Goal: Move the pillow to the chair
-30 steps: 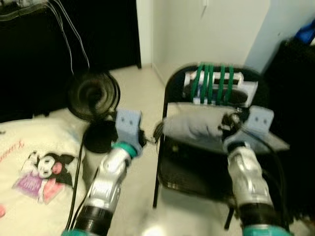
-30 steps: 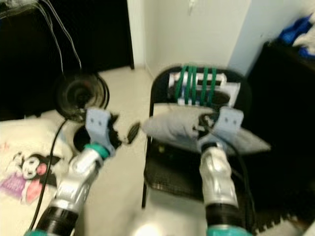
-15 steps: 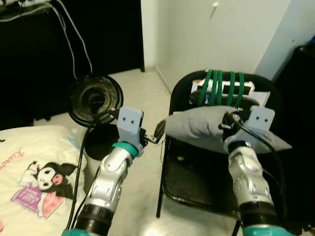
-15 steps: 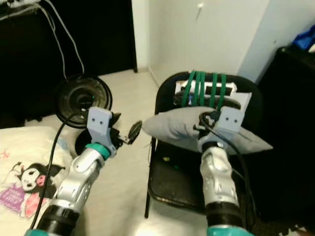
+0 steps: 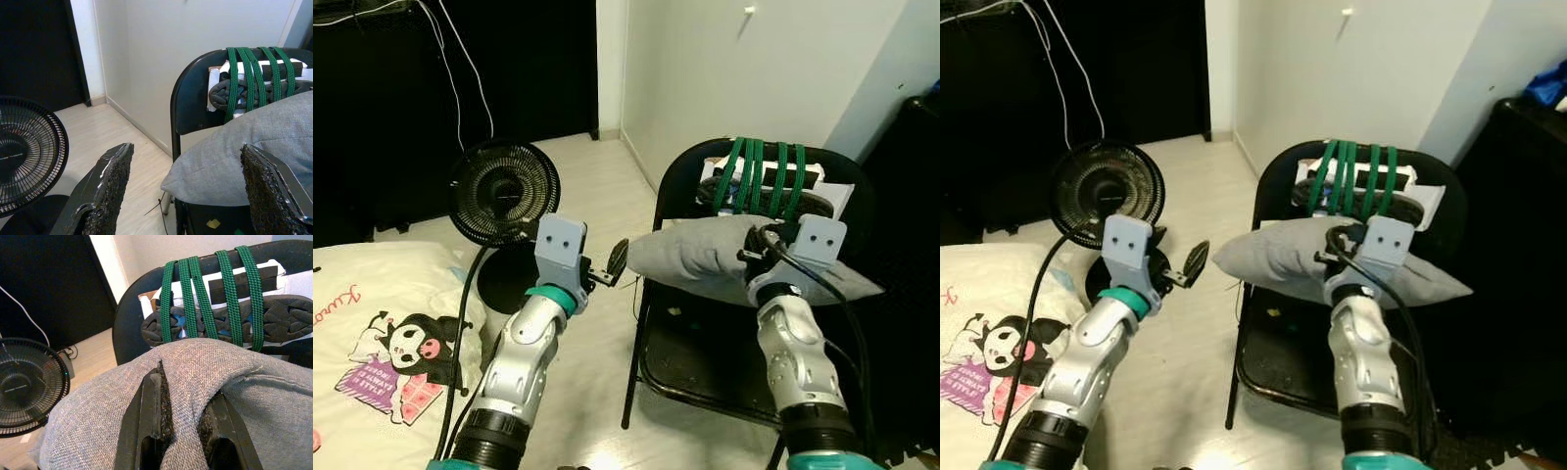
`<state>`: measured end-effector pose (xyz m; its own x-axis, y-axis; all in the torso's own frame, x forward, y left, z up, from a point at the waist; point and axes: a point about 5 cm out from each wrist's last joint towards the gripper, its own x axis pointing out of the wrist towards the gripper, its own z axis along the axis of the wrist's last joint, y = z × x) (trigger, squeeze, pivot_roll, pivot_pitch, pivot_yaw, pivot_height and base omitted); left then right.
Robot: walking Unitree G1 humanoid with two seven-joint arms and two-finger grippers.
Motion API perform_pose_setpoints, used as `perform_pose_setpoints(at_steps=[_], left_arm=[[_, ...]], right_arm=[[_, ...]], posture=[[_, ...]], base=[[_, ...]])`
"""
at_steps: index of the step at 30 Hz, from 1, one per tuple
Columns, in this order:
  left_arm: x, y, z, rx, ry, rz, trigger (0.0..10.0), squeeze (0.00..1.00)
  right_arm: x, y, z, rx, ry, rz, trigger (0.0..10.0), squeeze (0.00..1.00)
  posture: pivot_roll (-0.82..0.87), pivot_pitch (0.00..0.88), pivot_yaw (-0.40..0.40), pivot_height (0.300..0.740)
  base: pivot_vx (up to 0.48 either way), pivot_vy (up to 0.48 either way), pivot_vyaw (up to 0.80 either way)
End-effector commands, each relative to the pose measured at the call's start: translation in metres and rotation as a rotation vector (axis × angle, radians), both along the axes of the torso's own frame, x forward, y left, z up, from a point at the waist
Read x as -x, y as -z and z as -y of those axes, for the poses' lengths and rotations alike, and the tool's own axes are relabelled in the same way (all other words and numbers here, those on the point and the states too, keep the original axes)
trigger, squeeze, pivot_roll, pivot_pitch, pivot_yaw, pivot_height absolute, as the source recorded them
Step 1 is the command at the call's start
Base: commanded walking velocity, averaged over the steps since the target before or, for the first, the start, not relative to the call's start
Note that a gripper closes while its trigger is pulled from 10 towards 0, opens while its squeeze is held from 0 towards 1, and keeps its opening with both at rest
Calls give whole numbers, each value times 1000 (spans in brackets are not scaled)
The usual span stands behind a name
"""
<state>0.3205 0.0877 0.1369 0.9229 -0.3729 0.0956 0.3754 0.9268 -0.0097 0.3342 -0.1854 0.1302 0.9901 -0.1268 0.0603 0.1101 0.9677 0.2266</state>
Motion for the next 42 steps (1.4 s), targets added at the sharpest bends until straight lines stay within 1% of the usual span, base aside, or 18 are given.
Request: perform_pose_setpoints(at_steps=[1,10,21,26,33,42], left_arm=[[3,6,0,-16,0,-21,10000,0],[3,6,0,-16,2,-24,10000,0],[5,7,1,-19,8,-30,10000,0],[5,7,2,-19,8,-30,10000,0],[5,8,2,-19,10,-33,10000,0],[6,8,3,-21,15,-34,10000,0]], right_arm=[[0,-11,-1,8,-7,57,10000,0],[2,-10,-1,5,-4,52,10000,0],[4,-8,0,3,1,46,10000,0],[4,-8,0,3,1,45,10000,0],[4,-8,0,7,-1,45,10000,0],[4,-7,1,15,2,41,10000,0]], posture=[[-25,26,74,719],[-25,30,76,704],[-26,39,80,669],[-26,39,80,664],[-27,40,79,639],[-29,35,81,634]], base=[[0,0,0],[0,0,0],[0,0,0],[0,0,0],[0,0,0],[0,0,0]])
